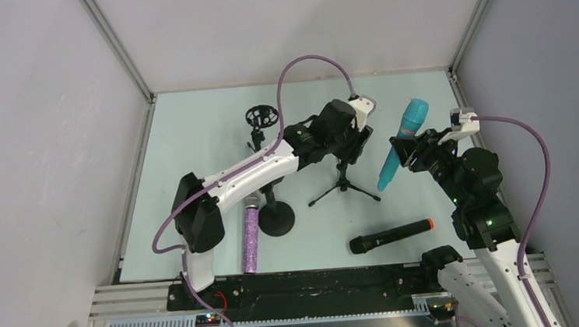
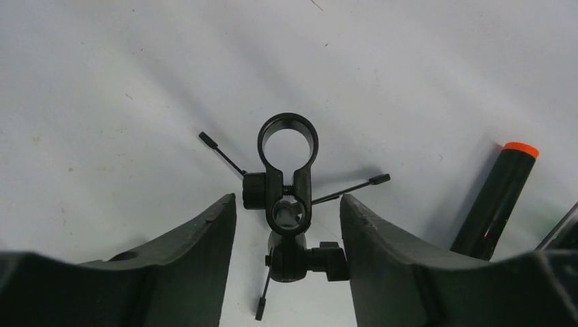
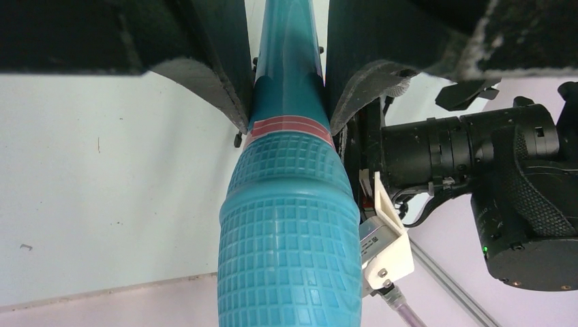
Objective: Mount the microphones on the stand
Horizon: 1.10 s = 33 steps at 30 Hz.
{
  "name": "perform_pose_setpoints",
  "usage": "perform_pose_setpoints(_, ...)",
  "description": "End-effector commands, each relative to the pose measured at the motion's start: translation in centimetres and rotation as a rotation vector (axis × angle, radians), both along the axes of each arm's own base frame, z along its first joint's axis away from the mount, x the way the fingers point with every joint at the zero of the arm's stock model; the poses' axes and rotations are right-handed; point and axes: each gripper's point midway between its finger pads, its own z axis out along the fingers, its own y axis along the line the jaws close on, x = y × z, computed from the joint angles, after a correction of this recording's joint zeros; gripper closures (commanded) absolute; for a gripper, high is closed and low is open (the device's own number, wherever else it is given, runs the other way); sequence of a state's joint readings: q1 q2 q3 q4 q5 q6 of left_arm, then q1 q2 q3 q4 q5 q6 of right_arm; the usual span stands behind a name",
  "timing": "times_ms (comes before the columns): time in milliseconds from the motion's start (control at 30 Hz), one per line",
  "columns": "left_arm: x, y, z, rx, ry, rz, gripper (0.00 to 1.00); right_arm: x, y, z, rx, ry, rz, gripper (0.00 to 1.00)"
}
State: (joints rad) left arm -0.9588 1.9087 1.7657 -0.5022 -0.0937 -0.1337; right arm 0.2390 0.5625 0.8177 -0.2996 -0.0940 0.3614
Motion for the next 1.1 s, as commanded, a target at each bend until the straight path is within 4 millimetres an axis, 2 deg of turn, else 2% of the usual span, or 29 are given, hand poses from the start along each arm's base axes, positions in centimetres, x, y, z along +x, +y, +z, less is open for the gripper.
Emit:
perform_pose_setpoints(0,-0.6,-0.6,1.3,-0.001,-0.050,-0.112,0.41,0.2,-0.4,1.8,0.007,-0.069,-0.018,1.00)
perform_pose_setpoints(167,-2.2,0.0,0.1,0.067,-0.092,-0.290,0.42,0.4,-0.2,2.0,0.013,-0.078,-0.009,1.00)
perform_pose_setpoints(267,-3.1,0.5,0.2,0.100,-0.143,-0.395,0.48,0.4,0.0,2.2,0.016,-0.085,0.000,1.00)
perform_pose_setpoints(333,-3.6,1.0,-0.3,0.124,-0.163,-0.451,0.58,0.5,0.1,2.3,0.018,-0.086,0.006,1.00)
perform_pose_setpoints(367,-3.9,1.0,-0.2,0.125,-0.168,-0.471,0.67,0.6,0.2,2.2,0.021,-0.084,0.007,1.00)
perform_pose_setpoints(433,-4.2,1.2,-0.1,0.129,-0.187,-0.505,0.73,0.7,0.2,2.2,0.026,-0.082,0.011,1.00)
perform_pose_setpoints(733,-6.7,1.2,0.8,0.094,-0.234,-0.686,0.78,0.9,0.3,2.5,0.033,-0.091,0.015,1.00)
perform_pose_setpoints(833,-6.9,1.1,1.0,0.088,-0.240,-0.701,0.79,1.1,0.6,2.6,0.037,-0.091,0.029,1.00)
perform_pose_setpoints(933,-6.7,0.8,1.1,0.083,-0.235,-0.694,0.74,1.1,0.9,2.5,0.041,-0.087,0.043,1.00)
perform_pose_setpoints(967,-6.6,0.7,1.0,0.083,-0.232,-0.694,0.68,1.1,0.9,2.5,0.043,-0.088,0.044,1.00)
perform_pose_setpoints(1000,-6.6,0.6,1.2,0.078,-0.233,-0.694,0.54,1.1,0.9,2.6,0.044,-0.088,0.044,1.00)
perform_pose_setpoints(1033,-6.6,0.5,1.2,0.076,-0.230,-0.692,0.47,1.1,0.9,2.6,0.043,-0.089,0.045,1.00)
perform_pose_setpoints(1067,-6.5,0.4,1.4,0.073,-0.235,-0.689,0.35,1.1,0.9,2.6,0.043,-0.091,0.045,1.00)
